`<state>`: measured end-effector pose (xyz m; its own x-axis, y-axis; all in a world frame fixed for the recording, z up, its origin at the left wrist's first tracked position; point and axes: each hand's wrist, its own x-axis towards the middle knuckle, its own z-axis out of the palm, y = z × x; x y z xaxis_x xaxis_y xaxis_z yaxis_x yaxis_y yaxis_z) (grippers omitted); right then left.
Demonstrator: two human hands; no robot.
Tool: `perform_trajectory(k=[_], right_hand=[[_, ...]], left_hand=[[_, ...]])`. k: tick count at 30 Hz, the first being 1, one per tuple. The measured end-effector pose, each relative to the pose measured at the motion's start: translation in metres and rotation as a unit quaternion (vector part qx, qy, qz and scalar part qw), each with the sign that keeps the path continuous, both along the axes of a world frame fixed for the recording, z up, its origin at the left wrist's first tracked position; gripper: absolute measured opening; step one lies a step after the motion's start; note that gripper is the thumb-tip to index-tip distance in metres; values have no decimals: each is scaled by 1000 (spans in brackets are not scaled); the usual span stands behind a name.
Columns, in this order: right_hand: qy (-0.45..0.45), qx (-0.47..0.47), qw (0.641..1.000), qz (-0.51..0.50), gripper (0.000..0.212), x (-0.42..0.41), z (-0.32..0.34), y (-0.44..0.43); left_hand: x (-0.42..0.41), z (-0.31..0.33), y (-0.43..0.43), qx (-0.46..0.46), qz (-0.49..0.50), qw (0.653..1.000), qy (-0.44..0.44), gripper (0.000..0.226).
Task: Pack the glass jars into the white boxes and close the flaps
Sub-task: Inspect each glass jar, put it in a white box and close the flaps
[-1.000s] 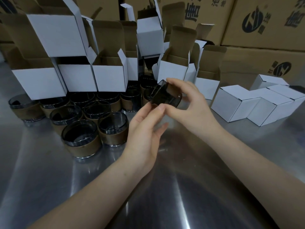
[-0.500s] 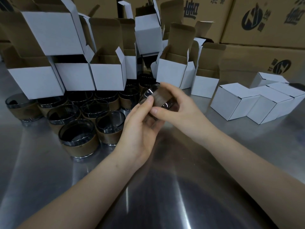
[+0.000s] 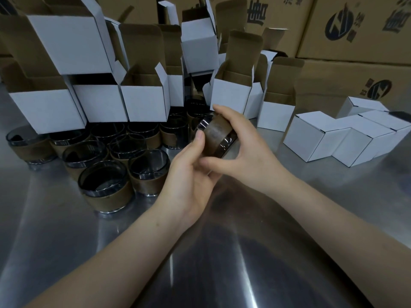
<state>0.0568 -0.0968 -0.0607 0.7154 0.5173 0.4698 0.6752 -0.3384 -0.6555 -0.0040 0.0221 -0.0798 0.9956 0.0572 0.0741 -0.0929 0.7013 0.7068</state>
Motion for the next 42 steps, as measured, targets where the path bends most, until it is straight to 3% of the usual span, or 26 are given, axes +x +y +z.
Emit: perform_trajectory(k=[7,10,12,16,19,24,29,36,42], right_hand=[[68,63,996,19,54,4,9,-4],[104,157,981,-48,34,15,6,-6],[100,178,973,-109,34,26,3,-10],[13,81,980,-182,49,50,10,-15],[-6,-9,985,-172,59,67,22,-9],[-76,-159,956,-236,46,92,34,11],[-114,-117,944,-288,27,94,37,9],[-200,-7,964,-177,17,57,26,-17],[-232,-3,973,3,13,26,26,-34]], left_hand=[[1,-2,-1,27,41,999,17,43],[1,-2,-2,70,76,994,27,50],[1,-2,-3,92,96,991,23,57],[0,-4,-5,115,132,985,13,62],[0,-7,-6,127,144,981,15,65],[2,-9,-5,147,160,976,14,67],[1,-9,-5,172,152,973,-10,51],[-9,3,-10,258,255,927,-91,54],[-17,5,-9,378,336,848,-158,56]])
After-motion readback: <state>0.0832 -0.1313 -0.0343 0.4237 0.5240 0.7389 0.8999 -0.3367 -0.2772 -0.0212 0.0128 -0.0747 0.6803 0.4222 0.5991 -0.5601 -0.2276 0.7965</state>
